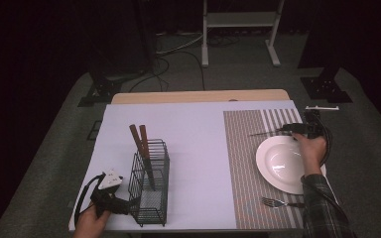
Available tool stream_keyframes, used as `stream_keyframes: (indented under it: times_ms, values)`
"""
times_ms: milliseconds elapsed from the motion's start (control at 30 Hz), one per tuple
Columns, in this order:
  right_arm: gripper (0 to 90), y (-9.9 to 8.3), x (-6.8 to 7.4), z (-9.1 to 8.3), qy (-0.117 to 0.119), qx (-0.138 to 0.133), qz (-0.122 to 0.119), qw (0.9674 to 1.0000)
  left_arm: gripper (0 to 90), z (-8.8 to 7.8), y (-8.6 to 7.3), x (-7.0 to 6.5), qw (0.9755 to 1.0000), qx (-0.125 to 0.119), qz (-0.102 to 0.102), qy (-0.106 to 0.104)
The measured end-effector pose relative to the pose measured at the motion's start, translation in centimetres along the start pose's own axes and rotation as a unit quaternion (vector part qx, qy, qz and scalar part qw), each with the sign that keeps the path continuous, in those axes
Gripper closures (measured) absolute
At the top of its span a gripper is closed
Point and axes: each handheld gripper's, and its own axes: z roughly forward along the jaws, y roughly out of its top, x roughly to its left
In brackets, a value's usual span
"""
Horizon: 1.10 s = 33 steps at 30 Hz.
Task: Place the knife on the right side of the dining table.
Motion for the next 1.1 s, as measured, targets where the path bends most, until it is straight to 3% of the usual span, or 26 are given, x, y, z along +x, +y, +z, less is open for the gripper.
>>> stream_keyframes:
  times_ms: [167,500,567,633,700,867,1100]
  values:
    - [25.3,0.1,-0.1,0.1,-0.005,0.010,0.004,0.9999,0.0,0.0,0.0,0.0,1.0000,0.000,0.000,0.000]
    - [25.5,0.0,-0.4,-0.3,-0.006,0.005,0.006,1.0000,0.0,0.0,0.0,0.0,1.0000,0.000,0.000,0.000]
    - [31.6,-0.1,0.0,-0.5,-0.002,-0.004,-0.005,1.0000,0.0,0.0,0.0,0.0,1.0000,0.000,0.000,0.000]
    - [45.8,-0.1,0.8,-0.6,0.011,-0.005,-0.029,0.9995,0.0,0.0,0.0,0.0,1.0000,0.000,0.000,0.000]
    - [53.3,0.0,1.7,-0.7,0.019,-0.004,-0.048,0.9986,0.0,0.0,0.0,0.0,1.0000,0.000,0.000,0.000]
    - [75.2,0.3,4.0,-0.7,0.057,0.005,-0.092,0.9941,0.0,0.0,0.0,0.0,1.0000,0.000,0.000,0.000]
    - [89.7,0.2,6.6,0.0,0.080,0.036,-0.129,0.9877,0.0,0.0,0.0,0.0,1.0000,0.000,0.000,0.000]
